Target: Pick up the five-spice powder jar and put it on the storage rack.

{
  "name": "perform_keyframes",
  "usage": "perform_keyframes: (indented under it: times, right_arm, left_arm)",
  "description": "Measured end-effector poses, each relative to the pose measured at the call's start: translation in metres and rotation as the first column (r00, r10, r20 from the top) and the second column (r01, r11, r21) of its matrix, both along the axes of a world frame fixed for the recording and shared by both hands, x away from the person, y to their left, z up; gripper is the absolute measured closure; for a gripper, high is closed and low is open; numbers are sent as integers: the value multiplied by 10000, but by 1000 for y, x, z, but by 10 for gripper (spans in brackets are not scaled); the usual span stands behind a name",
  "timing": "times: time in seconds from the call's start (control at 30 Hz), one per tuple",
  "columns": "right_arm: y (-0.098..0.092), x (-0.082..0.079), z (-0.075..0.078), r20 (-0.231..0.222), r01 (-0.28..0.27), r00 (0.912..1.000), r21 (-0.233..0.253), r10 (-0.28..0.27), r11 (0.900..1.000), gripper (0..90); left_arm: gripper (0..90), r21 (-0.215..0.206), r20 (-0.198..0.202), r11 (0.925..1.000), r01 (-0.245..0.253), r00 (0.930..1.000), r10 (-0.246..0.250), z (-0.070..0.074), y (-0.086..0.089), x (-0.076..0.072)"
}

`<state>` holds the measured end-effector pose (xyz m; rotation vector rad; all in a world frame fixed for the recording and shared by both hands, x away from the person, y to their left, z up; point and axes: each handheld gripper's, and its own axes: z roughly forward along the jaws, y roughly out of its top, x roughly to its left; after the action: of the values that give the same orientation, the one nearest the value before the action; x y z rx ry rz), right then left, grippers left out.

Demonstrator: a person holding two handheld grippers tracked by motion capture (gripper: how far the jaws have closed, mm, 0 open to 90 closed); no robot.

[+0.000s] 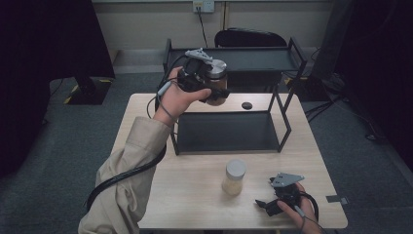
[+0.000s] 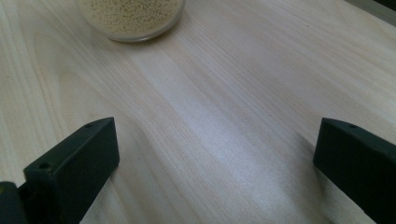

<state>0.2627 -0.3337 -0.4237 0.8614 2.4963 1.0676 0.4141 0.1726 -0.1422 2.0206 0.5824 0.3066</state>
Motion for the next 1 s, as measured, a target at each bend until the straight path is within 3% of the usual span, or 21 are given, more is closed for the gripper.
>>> perform_keyframes:
  times: [0.43,1.0]
  right_arm:
    - [0,0,0,1,-1,10000,2,1,10000,0]
    - [0,0,0,0,-2,10000,1,2,10000,0]
  left_arm:
    - [301,165,226,9993,-333,9992,329,31,7,7]
    - [302,134,269,9940,-1087,9937,1084,47,7,39]
